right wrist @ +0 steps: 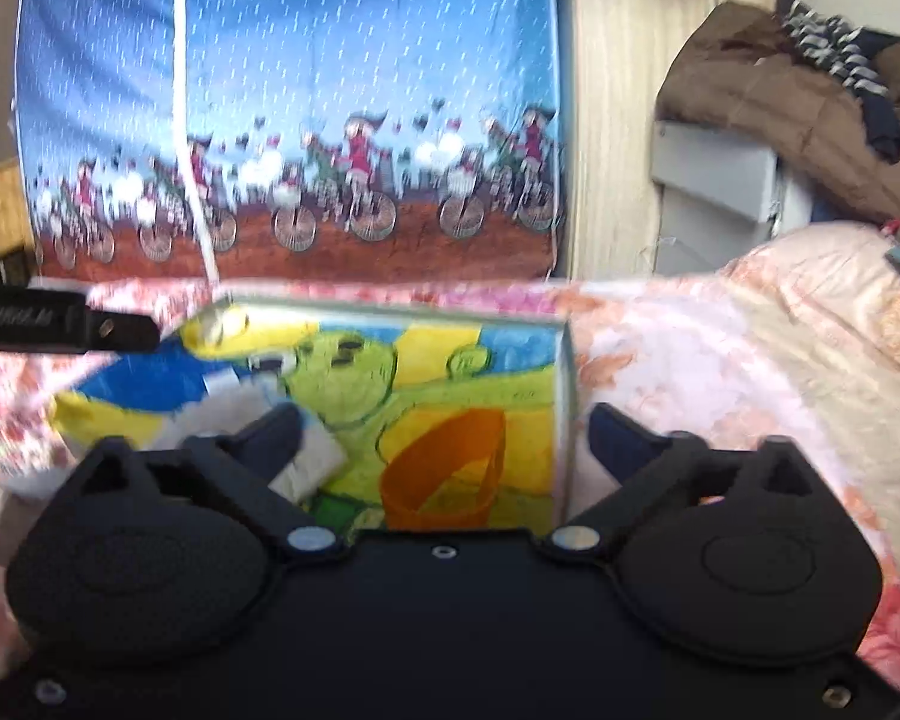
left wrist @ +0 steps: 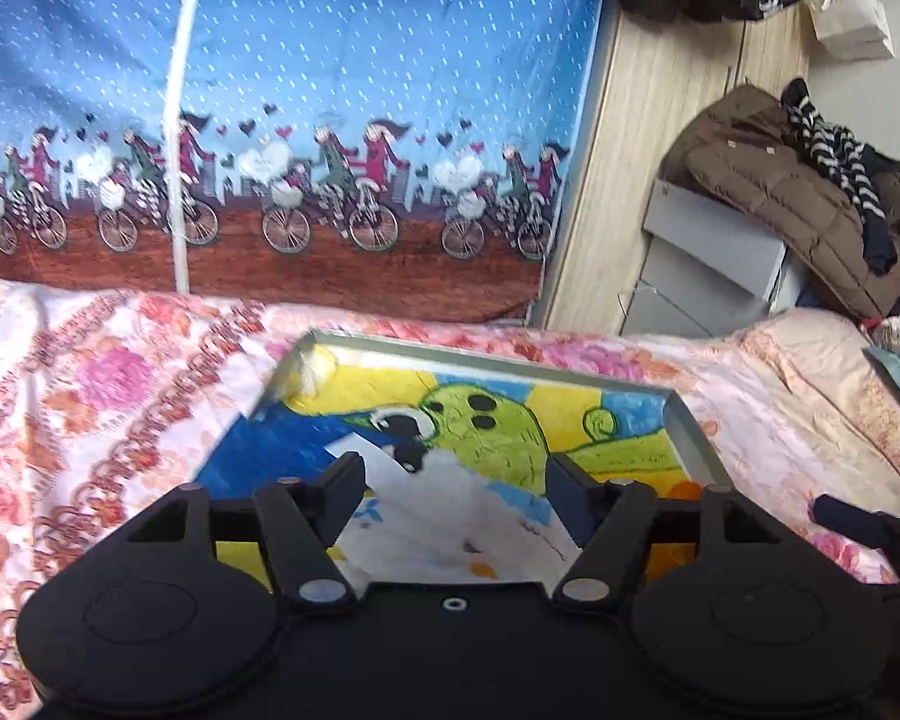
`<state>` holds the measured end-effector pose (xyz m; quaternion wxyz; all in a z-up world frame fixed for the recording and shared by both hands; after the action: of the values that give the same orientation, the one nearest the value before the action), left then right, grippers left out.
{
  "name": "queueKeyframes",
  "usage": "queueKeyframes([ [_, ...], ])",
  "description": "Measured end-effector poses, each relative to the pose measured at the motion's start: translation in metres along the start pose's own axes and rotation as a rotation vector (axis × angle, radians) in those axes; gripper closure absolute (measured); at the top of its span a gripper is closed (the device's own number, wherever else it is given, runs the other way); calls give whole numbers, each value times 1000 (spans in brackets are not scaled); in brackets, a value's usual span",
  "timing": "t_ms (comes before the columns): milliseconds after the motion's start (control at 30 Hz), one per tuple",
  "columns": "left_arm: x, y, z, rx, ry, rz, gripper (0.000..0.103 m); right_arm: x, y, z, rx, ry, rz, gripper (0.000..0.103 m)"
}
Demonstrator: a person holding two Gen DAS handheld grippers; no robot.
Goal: Organize soft objects
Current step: 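Lower the orange cup and white cloth into the grey tray and release both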
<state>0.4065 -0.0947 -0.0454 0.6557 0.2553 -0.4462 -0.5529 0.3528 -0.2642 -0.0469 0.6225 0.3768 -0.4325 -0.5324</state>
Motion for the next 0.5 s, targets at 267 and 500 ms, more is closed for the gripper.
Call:
queueKeyframes([
  [267, -12, 8, 90, 185, 14, -4, 19, 2, 26, 70, 130, 18, -71, 0],
  [500, -21, -4, 164, 291, 17, -11, 4, -9, 30, 134, 266, 2, -82, 0],
])
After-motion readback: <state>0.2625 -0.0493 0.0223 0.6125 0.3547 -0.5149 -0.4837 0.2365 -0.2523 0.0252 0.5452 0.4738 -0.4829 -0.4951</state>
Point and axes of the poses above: each gripper's, at about its wrist camera, not at the fingertips, and z roughly against the way its jaws point, x to its right, y to its top, the point moved 6 cm from there along -z, roughly the way its jaws point, and after that the axes turned 10 degrees about z, right-handed, at the moved point
